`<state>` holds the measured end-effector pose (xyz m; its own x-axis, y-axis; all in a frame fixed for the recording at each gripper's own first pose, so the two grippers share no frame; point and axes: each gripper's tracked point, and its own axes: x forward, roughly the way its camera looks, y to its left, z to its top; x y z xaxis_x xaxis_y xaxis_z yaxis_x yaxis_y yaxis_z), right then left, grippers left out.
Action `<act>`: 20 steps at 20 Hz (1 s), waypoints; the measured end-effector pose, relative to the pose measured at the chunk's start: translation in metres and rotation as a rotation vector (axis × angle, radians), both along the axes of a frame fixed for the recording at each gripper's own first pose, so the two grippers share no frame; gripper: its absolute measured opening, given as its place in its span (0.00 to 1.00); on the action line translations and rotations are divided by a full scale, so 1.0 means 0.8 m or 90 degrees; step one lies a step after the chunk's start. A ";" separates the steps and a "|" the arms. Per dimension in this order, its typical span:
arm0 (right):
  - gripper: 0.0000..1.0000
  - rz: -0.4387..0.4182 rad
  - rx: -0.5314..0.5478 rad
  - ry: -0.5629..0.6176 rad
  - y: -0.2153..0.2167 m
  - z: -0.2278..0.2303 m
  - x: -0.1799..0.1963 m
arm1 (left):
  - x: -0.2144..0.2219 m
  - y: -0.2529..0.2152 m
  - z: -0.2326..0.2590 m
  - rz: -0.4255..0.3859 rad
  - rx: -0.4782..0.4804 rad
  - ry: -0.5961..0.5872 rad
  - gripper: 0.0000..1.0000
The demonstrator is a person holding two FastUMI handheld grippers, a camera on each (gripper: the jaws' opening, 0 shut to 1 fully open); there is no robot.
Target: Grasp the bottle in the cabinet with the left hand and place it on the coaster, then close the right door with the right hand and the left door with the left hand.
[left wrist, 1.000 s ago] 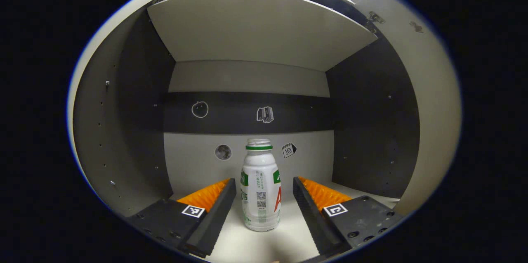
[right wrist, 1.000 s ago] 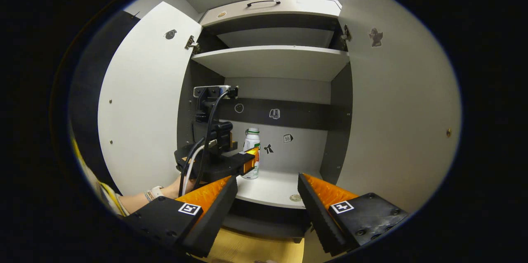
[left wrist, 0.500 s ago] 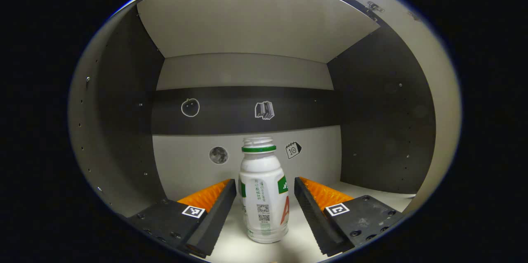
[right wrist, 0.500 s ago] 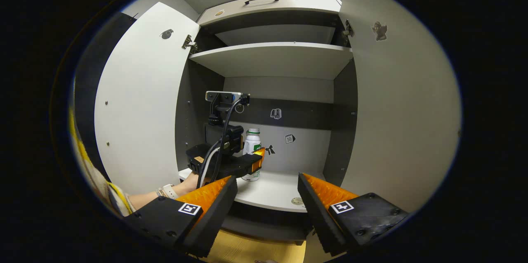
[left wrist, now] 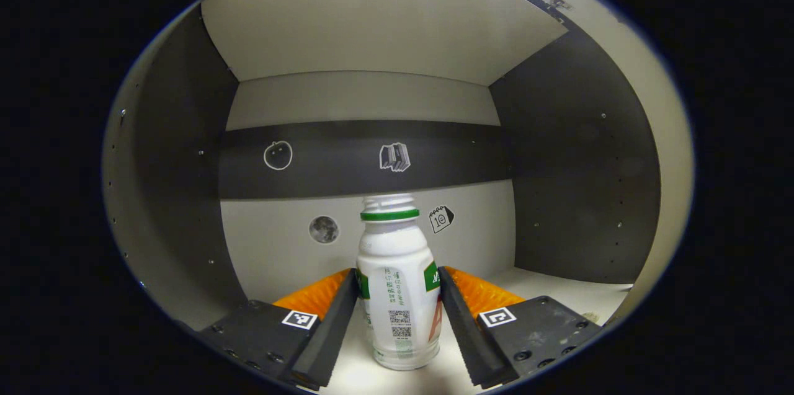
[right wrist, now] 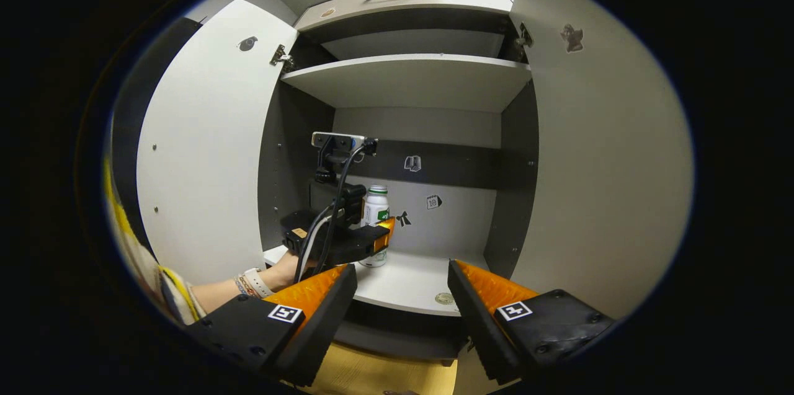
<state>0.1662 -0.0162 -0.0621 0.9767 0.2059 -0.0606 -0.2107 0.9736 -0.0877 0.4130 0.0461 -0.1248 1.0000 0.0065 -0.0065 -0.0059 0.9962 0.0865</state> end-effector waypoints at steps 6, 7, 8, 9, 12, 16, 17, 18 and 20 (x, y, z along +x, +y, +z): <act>0.98 0.009 0.007 -0.006 0.004 0.006 -0.021 | -0.071 -0.006 0.054 0.001 -0.018 -0.038 0.80; 0.98 0.013 0.007 -0.007 0.006 0.006 -0.025 | -0.088 -0.008 0.063 0.001 -0.014 -0.043 0.81; 0.98 0.018 0.006 -0.009 0.006 0.007 -0.030 | -0.105 -0.011 0.071 0.002 -0.014 -0.049 0.79; 0.98 0.025 0.005 -0.010 0.008 0.006 -0.036 | -0.123 -0.016 0.080 0.002 -0.021 -0.054 0.79; 0.98 0.056 0.010 -0.019 0.014 0.009 -0.057 | -0.184 -0.029 0.092 -0.002 -0.048 -0.064 0.80; 0.98 0.068 0.017 -0.025 0.011 0.009 -0.080 | -0.266 -0.034 0.090 0.030 -0.006 -0.066 0.79; 0.98 0.064 0.009 -0.019 0.010 0.006 -0.085 | -0.284 -0.039 0.085 0.031 0.000 -0.061 0.79; 0.98 0.061 0.003 -0.016 0.008 0.004 -0.094 | -0.300 -0.049 0.078 0.024 -0.003 -0.053 0.80; 0.98 0.050 -0.006 -0.024 0.004 0.008 -0.111 | -0.333 -0.067 0.065 0.005 -0.016 -0.041 0.79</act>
<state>0.0776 -0.0127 -0.0557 0.9592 0.2815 -0.0262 -0.2827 0.9534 -0.1057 0.1469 -0.0075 -0.0729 0.9982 0.0147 0.0581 -0.0182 0.9980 0.0609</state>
